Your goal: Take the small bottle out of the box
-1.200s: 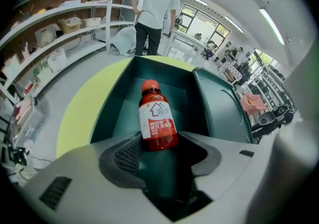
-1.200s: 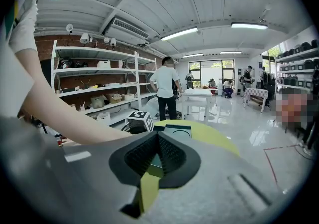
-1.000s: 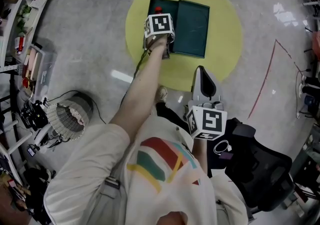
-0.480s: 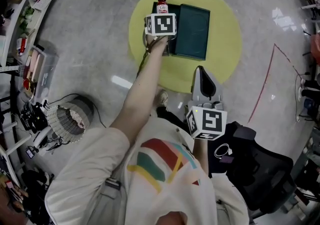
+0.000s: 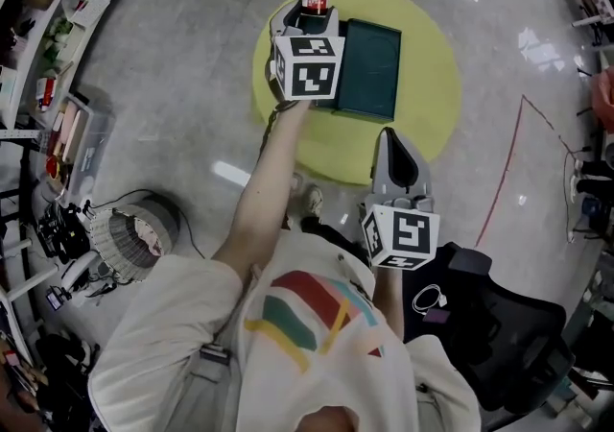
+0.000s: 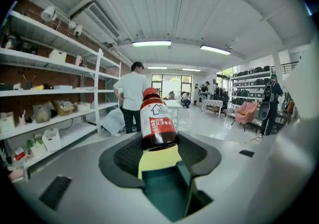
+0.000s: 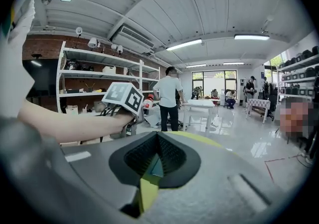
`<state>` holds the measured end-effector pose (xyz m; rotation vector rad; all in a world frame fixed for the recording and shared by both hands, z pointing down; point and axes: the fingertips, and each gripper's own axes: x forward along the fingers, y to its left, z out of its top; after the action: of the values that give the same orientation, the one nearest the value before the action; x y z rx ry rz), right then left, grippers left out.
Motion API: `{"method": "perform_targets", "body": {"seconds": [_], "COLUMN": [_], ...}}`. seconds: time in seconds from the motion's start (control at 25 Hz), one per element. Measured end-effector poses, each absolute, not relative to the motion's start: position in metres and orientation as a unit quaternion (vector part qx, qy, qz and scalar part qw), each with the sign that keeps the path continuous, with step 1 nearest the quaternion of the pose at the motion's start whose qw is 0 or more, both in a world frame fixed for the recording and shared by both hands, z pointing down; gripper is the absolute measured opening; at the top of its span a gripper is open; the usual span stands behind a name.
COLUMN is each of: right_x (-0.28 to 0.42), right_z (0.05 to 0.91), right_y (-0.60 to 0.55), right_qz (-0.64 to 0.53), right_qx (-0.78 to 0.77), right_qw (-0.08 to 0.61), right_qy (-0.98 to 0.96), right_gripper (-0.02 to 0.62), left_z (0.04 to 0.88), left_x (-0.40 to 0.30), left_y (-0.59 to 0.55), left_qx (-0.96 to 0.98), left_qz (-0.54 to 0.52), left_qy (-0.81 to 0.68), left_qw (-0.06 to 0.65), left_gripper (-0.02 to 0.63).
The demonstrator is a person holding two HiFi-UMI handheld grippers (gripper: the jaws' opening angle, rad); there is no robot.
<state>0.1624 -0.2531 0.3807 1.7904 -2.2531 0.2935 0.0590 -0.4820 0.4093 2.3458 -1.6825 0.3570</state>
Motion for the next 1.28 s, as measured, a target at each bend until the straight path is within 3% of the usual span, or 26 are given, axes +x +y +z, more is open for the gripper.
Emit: {"method": "perform_targets", "body": {"seconds": [0.8, 1.08, 1.28], "right_x": [0.153, 0.145, 0.133], "right_z": [0.283, 0.282, 0.276], "right_y": [-0.263, -0.254, -0.255], "right_qz": [-0.055, -0.070, -0.082], "right_qx": [0.615, 0.609, 0.603], "right_qw": [0.045, 0.030, 0.029], "right_qy": [-0.785, -0.790, -0.793], "right_gripper": [0.003, 0.003, 0.003], "left_z": [0.235, 0.234, 0.237], "left_x": [0.027, 0.013, -0.003], "left_y": [-0.333, -0.291, -0.279], "left_qx": [0.820, 0.820, 0.817], "left_qz": [-0.032, -0.063, -0.060], "left_qy": [-0.559, -0.563, -0.567], "left_qw": [-0.120, -0.078, -0.088], "left_gripper": [0.224, 0.224, 0.224]}}
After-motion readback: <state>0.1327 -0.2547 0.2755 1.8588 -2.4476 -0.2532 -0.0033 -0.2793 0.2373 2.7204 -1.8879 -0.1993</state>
